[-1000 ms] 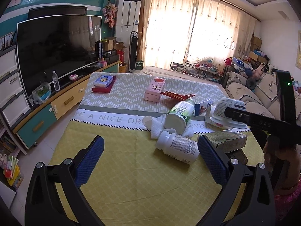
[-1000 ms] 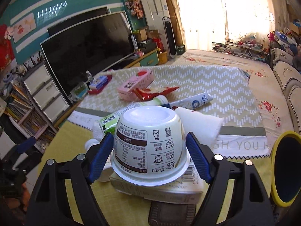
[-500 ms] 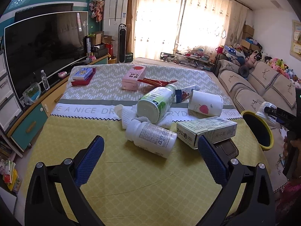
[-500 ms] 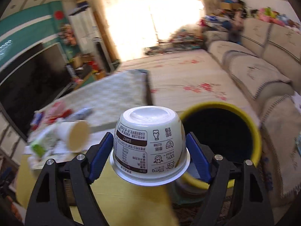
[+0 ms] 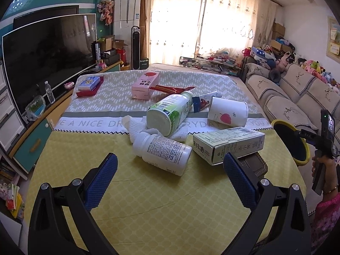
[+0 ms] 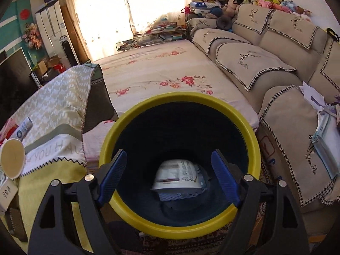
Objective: Collect trash
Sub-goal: 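Carry the white cup over the bin and open the right gripper, then grasp the white pill bottle with the left gripper and lift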
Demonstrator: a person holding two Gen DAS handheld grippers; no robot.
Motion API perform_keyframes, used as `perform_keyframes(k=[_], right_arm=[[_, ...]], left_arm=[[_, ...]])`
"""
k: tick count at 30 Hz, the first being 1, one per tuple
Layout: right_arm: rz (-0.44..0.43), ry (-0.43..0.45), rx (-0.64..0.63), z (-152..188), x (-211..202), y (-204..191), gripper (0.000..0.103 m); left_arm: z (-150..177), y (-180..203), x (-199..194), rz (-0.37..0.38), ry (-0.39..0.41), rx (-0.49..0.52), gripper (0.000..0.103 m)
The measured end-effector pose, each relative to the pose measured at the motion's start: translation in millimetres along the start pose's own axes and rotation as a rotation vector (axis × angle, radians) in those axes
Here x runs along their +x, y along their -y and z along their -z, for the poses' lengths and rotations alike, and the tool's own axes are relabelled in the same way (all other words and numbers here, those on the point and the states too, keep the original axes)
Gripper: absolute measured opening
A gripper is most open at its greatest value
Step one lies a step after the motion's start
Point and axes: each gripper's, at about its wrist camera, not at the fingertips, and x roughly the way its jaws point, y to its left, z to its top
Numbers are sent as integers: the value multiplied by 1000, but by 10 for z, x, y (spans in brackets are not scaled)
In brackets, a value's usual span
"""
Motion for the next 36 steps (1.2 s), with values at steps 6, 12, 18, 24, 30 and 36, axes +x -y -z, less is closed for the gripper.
perform_keyframes(k=[6,12,18,24,30,36], right_arm=[[-24,26,-26,9,-187,-117,81],[-52,23,-54,41,-262,-293,81],[-66,15,-56,54,-263,-347,81],[-76,4,-60,66,-240,-378,81],[-83,-1,-56,75,-231,-388,81],[-89,5,-53,80,-244,-390,81]], left_arm=[[51,-130,176,46,-39,-16,98],[74,-280,470,73,-82,16,98],[-6,-251,746,109,-133,123,98],[-89,-188,937,108,-162,189,98],[-74,-158,1012,121,-193,216,98],[-49,-187,1007,132,-195,212,84]])
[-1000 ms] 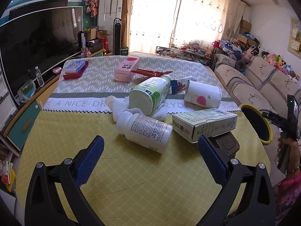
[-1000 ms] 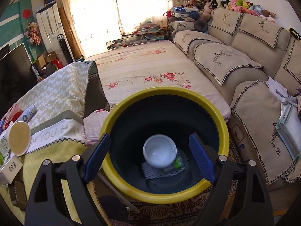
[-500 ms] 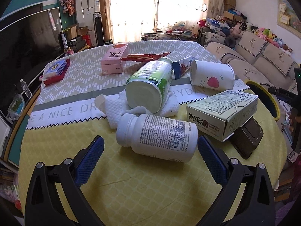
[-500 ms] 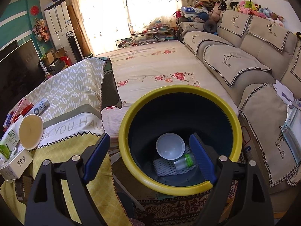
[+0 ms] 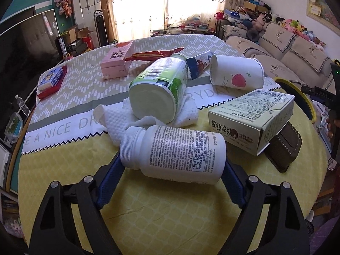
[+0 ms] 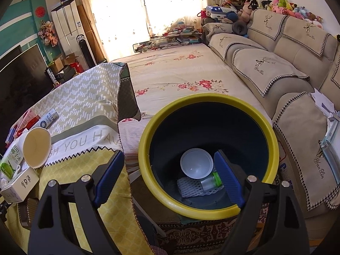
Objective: Collect trash
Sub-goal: 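Grasp the white pill bottle with the left gripper and lift, then carry the pill bottle over the bin and open the left gripper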
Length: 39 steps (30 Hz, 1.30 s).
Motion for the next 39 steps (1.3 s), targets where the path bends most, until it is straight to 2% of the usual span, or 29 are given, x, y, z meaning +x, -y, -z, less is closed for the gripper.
perform_keyframes(k=[7,12,19,22,25,31,35,39], right_arm=[[-11,5,2,-5,-25,5,81],[-17,9,4,2,-41,15,81],[-11,25,17,22,-103,94,81],[6,44,19,23,-173,157,81],[35,69,30,18,-262,282,81],[106,119,80,19,-459,664,81],[146,144,123,69,-584,973,81],[158,151,160,138,-673,1265,81]], left_arm=[[79,-3,-122,-13,10,-5,84],[114,35,-365,-24,37,-10,84],[-31,362,-826,27,121,37,84],[-141,635,-957,75,157,87,84],[-273,970,-1000,163,178,133,84],[-563,1679,-833,315,181,222,84],[-792,2263,-546,393,136,284,84],[-943,2777,-178,428,79,335,84]])
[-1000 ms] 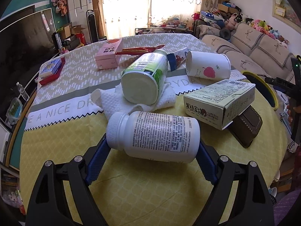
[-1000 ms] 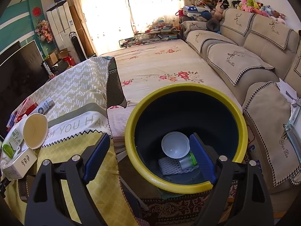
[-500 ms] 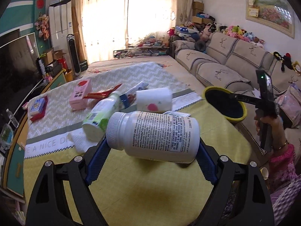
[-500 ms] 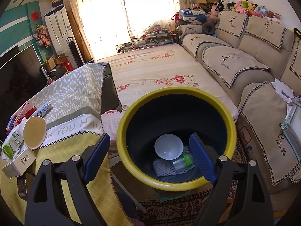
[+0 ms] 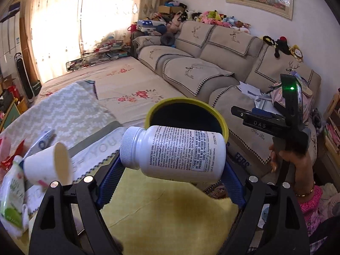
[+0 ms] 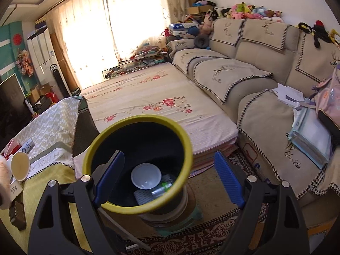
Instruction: Collect trash
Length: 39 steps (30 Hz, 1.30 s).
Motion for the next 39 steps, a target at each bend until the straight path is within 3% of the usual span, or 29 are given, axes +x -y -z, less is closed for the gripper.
perform_keyframes(k=[10,13,17,21,28,33,39], right_arm=[[26,-45,29,51,32,491,81],[28,-50,39,62,45,568,82],[37,-49,59,68,39,634,82],[29,-47,55,83,6,620,82],[-44,-73,-20,161,23,197,82],[-127,-83,-114,231,-21,-321,82],[-275,-102,-212,347,-175,-1018,82]], left_arm=[[-442,315,1390,12,-164,5,84],[-517,391,1662,4,-187,24,84],[-593,455,1824,-21,-189,20,93],[-600,383,1537,-47,-130,-17,93],[-269,138,493,-115,50,-137,98],[134,-154,-309,-241,129,-203,98],[645,-554,-1070,-409,166,-281,98]])
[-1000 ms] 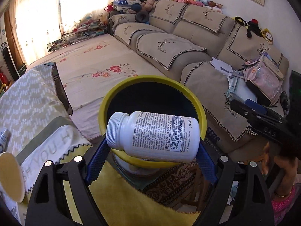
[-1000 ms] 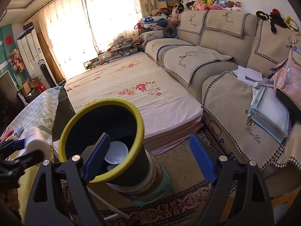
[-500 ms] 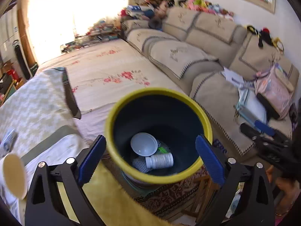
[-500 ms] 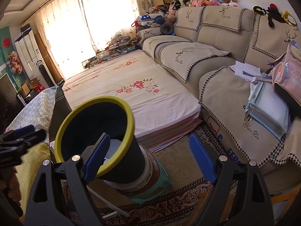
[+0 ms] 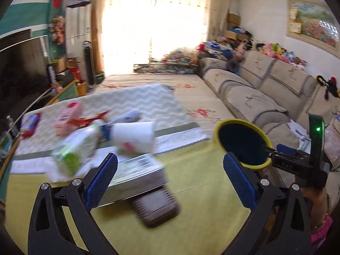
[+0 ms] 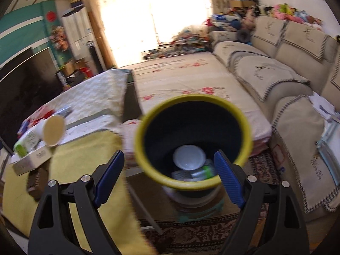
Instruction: Collect trash
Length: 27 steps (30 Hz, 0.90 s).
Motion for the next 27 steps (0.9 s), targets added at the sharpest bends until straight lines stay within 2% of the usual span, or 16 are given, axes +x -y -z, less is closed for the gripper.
perform_keyframes(k=[7,13,18,23,27], right_arm=[[-154,-3,-156,42,-89,-947,82],[-273,-9,-295,166,-155,-1644,84],[-288,-10,-401,247,-145,-2031,84],[-240,12,-550,413,-90,-2405,84],[-160,78,-758,529,-33,-2659,85]], left_arm=[[248,-884,-485,-174,57,-112,98],[476,-1615,-808,-271,84,-233,98],[613,-1884,-910,-288,78,-276,98],[702,-1977,-890,-283,63,-300,98],[696,-1956,-845,-282,58,-302,98]])
